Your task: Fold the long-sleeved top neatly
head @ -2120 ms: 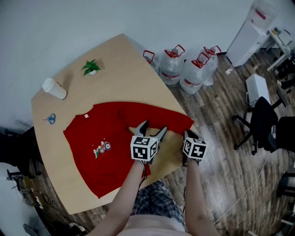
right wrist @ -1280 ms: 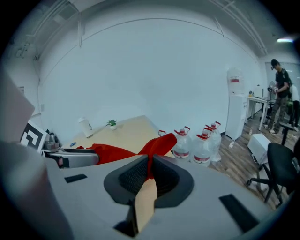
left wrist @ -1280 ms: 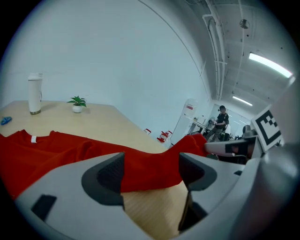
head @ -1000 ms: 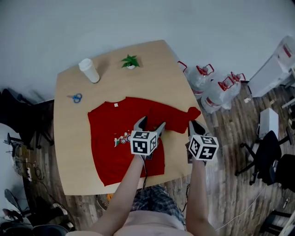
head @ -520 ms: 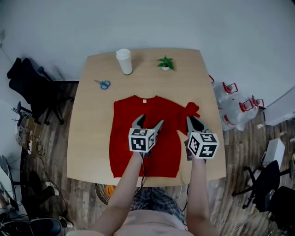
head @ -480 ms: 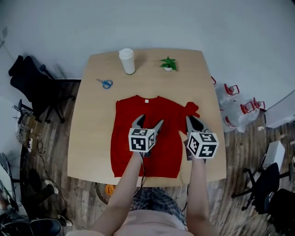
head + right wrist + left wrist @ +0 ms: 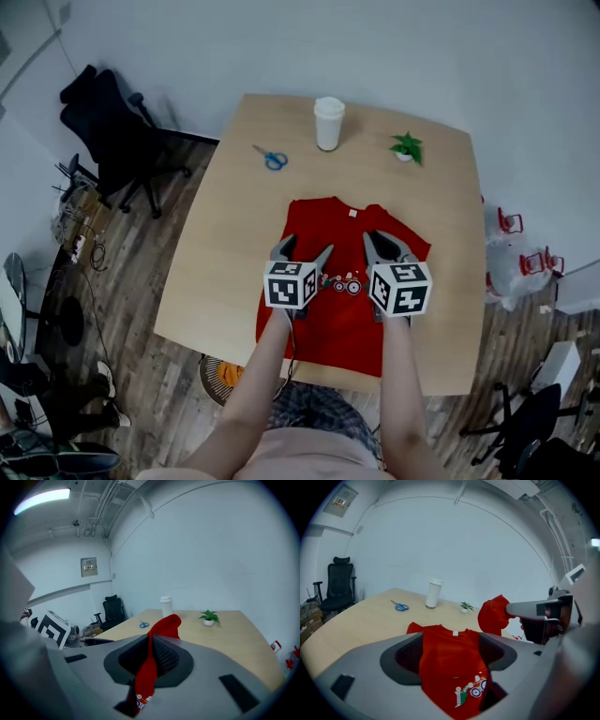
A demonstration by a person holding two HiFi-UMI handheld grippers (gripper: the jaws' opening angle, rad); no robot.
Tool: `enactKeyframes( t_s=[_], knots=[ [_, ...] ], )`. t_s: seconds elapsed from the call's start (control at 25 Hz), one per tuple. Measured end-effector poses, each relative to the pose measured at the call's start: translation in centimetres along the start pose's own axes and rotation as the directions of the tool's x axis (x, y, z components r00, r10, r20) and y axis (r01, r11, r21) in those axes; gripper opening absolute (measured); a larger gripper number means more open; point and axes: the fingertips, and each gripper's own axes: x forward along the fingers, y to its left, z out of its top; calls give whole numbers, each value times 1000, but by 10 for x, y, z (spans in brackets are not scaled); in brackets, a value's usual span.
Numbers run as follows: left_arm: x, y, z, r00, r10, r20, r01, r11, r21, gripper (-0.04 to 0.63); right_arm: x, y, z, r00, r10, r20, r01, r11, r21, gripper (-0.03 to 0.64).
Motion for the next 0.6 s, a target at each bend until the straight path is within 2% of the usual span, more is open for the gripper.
enactKeyframes(
  t_s=[0.36, 0.6],
  knots=[
    [-19, 80, -12, 995, 95, -14, -96, 993, -63, 362, 89, 74, -41, 978, 145, -149, -154, 987, -50, 37],
    [-28, 116, -24, 991, 130, -31, -133, 987, -93, 362, 133, 104, -68, 956, 189, -224, -207, 977, -56, 37]
  ],
)
